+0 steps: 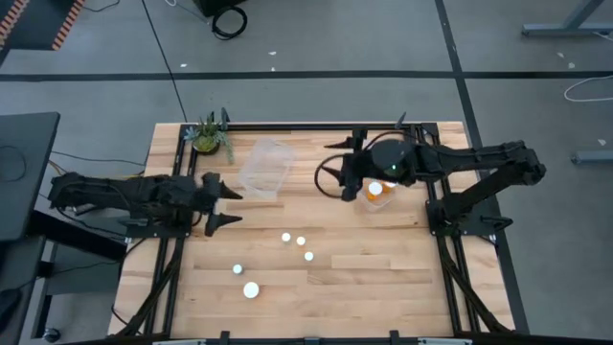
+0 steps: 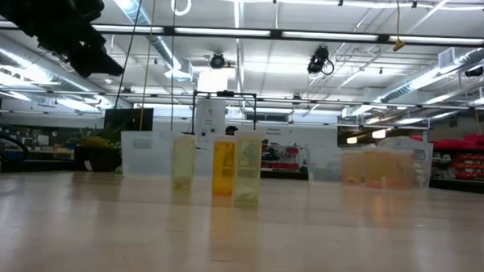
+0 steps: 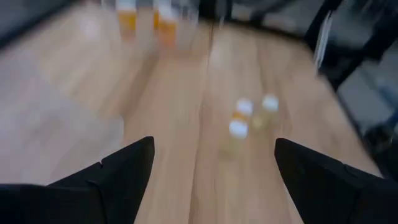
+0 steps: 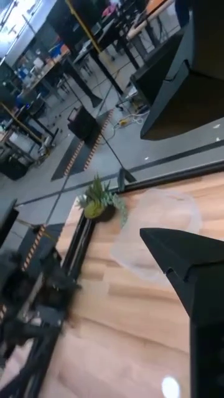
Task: Pick and place medicine bottles into bin by pill shape (circle, oval)
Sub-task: Put the small blue pill bottle into the left transparent bin
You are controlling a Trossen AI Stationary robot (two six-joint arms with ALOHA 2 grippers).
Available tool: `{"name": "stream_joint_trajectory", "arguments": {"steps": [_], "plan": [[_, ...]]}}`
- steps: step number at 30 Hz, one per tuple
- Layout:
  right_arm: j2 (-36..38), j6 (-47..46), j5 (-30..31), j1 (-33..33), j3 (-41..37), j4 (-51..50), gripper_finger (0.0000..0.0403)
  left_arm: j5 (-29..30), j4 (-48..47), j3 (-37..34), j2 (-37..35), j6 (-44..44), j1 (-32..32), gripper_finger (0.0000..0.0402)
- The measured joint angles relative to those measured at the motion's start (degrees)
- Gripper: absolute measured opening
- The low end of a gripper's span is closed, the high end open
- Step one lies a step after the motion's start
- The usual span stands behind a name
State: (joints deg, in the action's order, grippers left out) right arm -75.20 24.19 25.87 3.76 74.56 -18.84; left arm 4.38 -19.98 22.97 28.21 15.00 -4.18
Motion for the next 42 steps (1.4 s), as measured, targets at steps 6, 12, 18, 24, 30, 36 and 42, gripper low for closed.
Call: {"name": "stream_joint_trajectory", "arguments": {"steps": [6,12,18,24,30,36,42], "plan": [[0.0,-3.1,-0.9,-3.5,0.0,-0.4,0.025,-0.5,-7.8,6.6,8.9,4.3,-3.4,0.0328],[0.0,-7.0,-1.1,-3.3,0.0,-3.9,0.025,-0.6,-18.0,13.8,18.2,5.7,-8.4,0.0318],[0.1,-5.4,-0.9,-3.0,0.0,-2.0,0.025,-0.6,-25.7,20.5,25.9,10.1,-14.2,0.0309],[1.3,-1.9,-0.4,-4.8,0.1,2.0,0.025,-0.5,-28.7,24.9,33.0,17.5,-22.2,0.0309],[0.6,-2.1,-1.3,-7.9,0.1,2.8,0.025,-0.1,-30.0,25.2,40.3,23.8,-28.4,0.0308],[0.5,-0.7,-4.4,-10.3,-4.1,6.9,0.025,-0.2,-31.0,25.2,46.4,27.0,-31.5,0.0308],[0.6,-1.6,-4.6,-11.1,-4.5,7.7,0.025,-0.2,-29.5,25.2,51.9,28.9,-33.0,0.0308]]}}
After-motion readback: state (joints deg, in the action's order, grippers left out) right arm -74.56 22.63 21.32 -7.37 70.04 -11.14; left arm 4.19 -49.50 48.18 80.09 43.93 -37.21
